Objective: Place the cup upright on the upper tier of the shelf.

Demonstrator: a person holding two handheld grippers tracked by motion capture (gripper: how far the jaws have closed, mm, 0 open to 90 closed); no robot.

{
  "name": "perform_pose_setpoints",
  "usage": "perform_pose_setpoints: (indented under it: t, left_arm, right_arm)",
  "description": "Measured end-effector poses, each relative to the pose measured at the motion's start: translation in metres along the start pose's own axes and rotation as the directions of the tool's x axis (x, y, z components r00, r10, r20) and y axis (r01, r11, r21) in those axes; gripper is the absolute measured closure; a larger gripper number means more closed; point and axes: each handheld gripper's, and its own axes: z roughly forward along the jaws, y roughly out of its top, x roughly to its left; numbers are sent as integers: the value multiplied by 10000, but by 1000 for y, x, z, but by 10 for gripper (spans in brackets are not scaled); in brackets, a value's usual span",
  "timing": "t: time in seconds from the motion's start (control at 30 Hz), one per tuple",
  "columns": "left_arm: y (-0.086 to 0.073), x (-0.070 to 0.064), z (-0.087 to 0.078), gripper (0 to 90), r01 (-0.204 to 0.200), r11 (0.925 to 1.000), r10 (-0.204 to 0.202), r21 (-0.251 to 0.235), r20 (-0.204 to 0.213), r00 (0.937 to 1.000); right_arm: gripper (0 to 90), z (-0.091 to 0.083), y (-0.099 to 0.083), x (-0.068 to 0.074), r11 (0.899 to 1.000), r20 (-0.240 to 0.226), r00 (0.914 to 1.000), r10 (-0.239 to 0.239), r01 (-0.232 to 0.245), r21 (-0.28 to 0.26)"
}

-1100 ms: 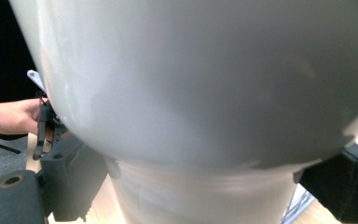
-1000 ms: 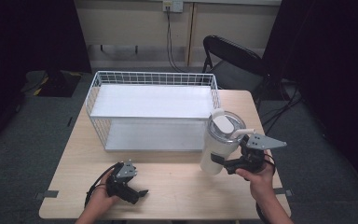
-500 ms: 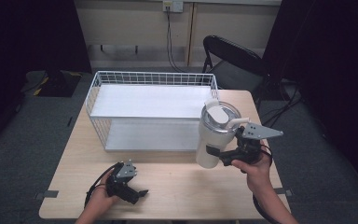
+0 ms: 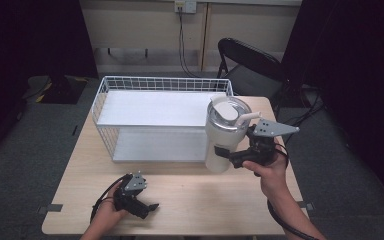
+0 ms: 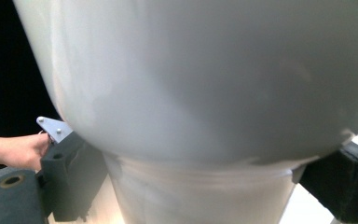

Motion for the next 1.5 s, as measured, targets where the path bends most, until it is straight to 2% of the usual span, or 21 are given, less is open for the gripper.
perform_pose_setpoints:
  t: [0.5,1.1,1.5]
  left_arm:
    - [0,0,0,0,3,10000,-3,-4,1,10000]
    - [0,0,0,0,39,10000,-39,-51,25,10000]
    - [0,0,0,0,43,10000,-43,-51,29,10000]
  right_arm:
    - [97,6,30,0,9999,-3,10000,-85,85,117]
    - [97,19,59,4,10000,-377,9993,-44,43,-44]
    - [98,31,70,8,9999,-441,9990,-48,53,95]
